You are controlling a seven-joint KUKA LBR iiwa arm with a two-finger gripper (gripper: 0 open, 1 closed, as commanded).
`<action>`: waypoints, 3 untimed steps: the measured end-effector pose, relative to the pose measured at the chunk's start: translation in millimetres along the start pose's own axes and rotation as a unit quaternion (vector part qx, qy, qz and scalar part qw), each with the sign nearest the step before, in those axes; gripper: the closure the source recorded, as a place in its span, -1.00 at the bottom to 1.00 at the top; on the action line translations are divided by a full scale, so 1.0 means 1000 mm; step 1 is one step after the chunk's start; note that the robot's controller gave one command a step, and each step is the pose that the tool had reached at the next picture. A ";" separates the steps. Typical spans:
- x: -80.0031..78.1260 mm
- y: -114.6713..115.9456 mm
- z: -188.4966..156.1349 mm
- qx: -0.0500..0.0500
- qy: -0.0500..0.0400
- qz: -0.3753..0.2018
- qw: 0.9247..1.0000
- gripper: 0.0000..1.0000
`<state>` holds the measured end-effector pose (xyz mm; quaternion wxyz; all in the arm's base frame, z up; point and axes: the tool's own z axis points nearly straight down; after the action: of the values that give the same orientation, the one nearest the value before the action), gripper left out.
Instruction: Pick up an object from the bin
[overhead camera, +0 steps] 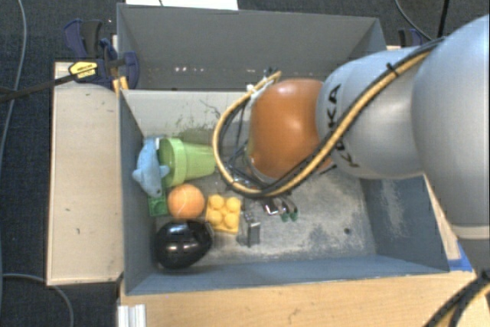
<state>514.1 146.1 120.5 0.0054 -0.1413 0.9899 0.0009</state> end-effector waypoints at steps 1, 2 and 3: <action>-0.040 -0.005 0.038 0.000 0.002 0.059 0.998 1.00; -0.040 -0.005 0.038 0.000 0.002 0.060 0.998 1.00; -0.065 -0.011 -0.036 0.000 0.000 0.061 0.998 1.00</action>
Offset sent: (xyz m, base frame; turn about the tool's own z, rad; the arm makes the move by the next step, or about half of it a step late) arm 0.0000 0.0000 0.0000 0.0000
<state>579.0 153.7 157.5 0.0049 -0.0804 0.9967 0.0010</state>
